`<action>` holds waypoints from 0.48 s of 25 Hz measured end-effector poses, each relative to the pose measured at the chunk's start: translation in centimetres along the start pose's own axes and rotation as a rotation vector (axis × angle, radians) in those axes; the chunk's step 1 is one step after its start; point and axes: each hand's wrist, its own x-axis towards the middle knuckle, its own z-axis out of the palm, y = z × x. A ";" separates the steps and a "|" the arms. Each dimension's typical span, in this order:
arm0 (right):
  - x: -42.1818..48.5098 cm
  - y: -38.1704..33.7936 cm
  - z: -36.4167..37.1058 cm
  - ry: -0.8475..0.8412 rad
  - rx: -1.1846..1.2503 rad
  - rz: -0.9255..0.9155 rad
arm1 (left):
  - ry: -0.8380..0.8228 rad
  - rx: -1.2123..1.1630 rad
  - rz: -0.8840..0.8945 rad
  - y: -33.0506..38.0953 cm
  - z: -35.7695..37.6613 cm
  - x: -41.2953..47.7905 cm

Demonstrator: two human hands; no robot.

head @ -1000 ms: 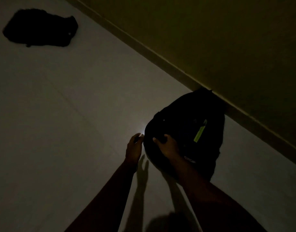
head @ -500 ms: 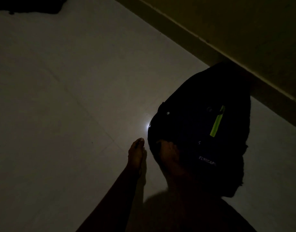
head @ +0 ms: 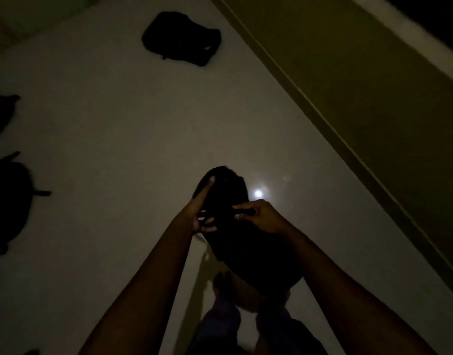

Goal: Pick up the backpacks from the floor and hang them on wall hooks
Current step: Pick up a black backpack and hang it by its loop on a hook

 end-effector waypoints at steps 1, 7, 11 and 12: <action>-1.6 -3.4 0.9 -0.053 -0.029 -0.032 | 0.035 0.003 0.020 -0.3 -1.5 -3.1; -6.9 -16.4 7.9 -0.268 -0.113 -0.214 | 0.258 -0.475 0.351 -5.4 -11.1 -14.3; -6.8 -20.6 14.0 -0.272 0.111 -0.097 | 0.332 -0.575 0.553 -9.1 -16.7 -18.4; -6.3 -21.7 15.7 -0.245 0.112 -0.074 | 0.369 -0.522 0.597 -9.6 -18.4 -18.9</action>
